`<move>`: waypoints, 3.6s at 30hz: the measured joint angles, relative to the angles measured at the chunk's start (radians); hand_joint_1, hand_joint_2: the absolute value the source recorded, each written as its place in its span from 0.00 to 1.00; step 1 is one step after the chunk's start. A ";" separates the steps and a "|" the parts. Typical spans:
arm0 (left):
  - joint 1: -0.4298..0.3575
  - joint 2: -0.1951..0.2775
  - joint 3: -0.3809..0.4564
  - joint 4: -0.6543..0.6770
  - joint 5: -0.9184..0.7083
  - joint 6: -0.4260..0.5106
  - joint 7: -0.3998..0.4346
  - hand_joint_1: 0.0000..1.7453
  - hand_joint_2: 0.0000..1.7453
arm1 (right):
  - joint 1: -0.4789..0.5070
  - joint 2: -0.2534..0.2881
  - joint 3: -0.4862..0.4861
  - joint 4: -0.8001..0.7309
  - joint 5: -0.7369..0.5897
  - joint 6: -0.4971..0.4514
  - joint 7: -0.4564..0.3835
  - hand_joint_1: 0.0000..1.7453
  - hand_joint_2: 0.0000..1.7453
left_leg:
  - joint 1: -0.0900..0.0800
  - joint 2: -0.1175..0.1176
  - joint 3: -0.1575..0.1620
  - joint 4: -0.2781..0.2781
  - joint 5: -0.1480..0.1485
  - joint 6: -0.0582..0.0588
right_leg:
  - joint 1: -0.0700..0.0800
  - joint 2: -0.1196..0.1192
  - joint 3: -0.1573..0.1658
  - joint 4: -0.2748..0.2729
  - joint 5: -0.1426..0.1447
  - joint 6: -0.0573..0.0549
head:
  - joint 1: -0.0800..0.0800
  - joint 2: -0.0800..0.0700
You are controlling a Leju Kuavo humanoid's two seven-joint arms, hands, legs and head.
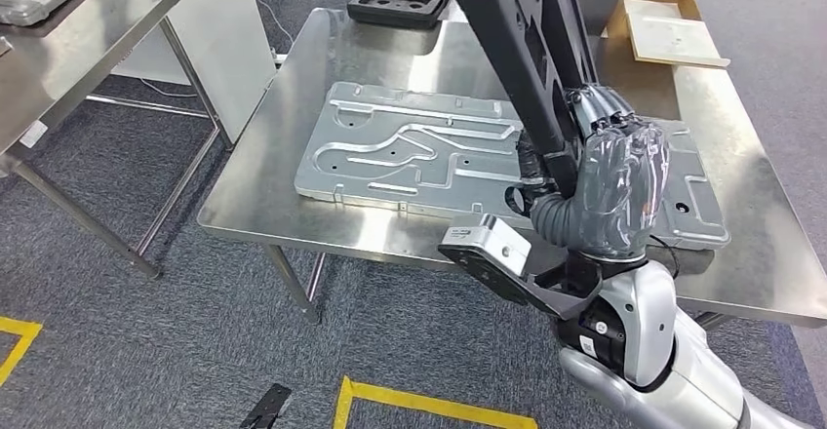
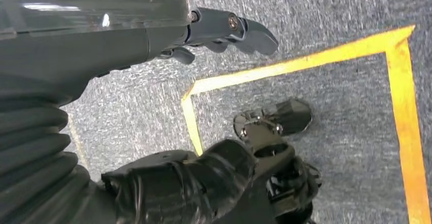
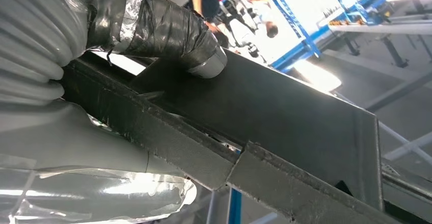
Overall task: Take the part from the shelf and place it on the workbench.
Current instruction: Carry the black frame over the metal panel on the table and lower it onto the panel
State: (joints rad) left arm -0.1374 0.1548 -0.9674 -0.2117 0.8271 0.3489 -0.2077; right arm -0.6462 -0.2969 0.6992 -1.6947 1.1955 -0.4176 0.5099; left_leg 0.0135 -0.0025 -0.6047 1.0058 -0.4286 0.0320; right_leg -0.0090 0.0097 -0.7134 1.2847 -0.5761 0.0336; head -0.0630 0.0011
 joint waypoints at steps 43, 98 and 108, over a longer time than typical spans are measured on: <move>-0.024 0.005 0.000 0.000 -0.042 -0.015 0.015 0.00 1.00 | 0.064 -0.206 -0.129 0.204 -0.283 0.157 0.004 1.00 1.00 | 0.000 -0.002 -0.008 0.107 -0.113 -0.053 | -0.018 0.000 0.070 -0.236 0.145 -0.032 | 0.006 0.000; -0.014 -0.019 0.030 0.000 -0.026 0.089 0.045 0.00 0.00 | 0.133 -0.159 -0.140 0.117 -0.091 -0.149 -0.001 0.00 0.00 | -0.015 -0.003 -0.025 0.028 0.004 -0.006 | -0.013 -0.003 0.125 -0.225 0.097 0.002 | 0.013 0.000; 0.000 -0.022 0.032 0.000 -0.011 0.109 0.039 0.00 0.00 | 0.190 -0.045 -0.226 -0.032 -0.279 -0.277 -0.205 0.00 0.00 | -0.003 -0.002 -0.095 0.271 -0.175 -0.057 | -0.011 -0.010 0.073 -0.241 0.158 -0.050 | 0.005 0.000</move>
State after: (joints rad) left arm -0.1376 0.1326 -0.9357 -0.2117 0.8162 0.4577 -0.1686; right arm -0.4566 -0.3416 0.4728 -1.7264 0.9161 -0.6948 0.3046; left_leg 0.0103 -0.0048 -0.7000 1.2769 -0.6039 -0.0247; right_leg -0.0197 -0.0004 -0.6407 1.0434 -0.4179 -0.0161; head -0.0583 0.0011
